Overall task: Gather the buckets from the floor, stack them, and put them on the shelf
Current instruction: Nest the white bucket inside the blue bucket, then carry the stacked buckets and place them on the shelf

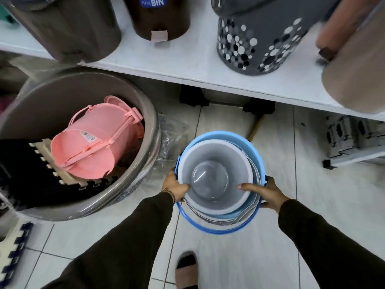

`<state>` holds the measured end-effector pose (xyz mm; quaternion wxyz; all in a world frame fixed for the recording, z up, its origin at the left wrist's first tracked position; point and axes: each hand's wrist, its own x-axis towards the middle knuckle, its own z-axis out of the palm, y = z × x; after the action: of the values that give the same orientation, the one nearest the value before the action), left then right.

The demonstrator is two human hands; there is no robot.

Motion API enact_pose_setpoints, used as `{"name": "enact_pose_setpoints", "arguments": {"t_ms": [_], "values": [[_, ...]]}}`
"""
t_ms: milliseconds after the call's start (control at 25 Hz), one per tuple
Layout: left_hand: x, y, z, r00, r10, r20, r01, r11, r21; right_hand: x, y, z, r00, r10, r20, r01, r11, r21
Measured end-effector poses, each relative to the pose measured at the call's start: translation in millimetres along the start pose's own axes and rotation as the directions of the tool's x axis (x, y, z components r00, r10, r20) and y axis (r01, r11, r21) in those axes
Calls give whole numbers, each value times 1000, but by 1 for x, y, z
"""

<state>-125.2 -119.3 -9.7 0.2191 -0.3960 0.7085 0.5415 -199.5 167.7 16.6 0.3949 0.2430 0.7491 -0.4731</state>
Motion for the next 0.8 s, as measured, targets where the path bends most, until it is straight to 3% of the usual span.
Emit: {"name": "enact_pose_setpoints", "arguments": {"t_ms": [200,520,800], "values": [[-95,39,-9,994,109,-16,-108,993,55,-104,-9,-31,998,-42,-44,46,995,90],[-290,96,-71,960,277,-40,-279,955,-96,-321,-37,-73,979,-194,-68,200,975,95],[-413,161,-120,876,476,-79,-478,831,-285,-475,-82,-94,870,-427,-246,461,882,98]]}}
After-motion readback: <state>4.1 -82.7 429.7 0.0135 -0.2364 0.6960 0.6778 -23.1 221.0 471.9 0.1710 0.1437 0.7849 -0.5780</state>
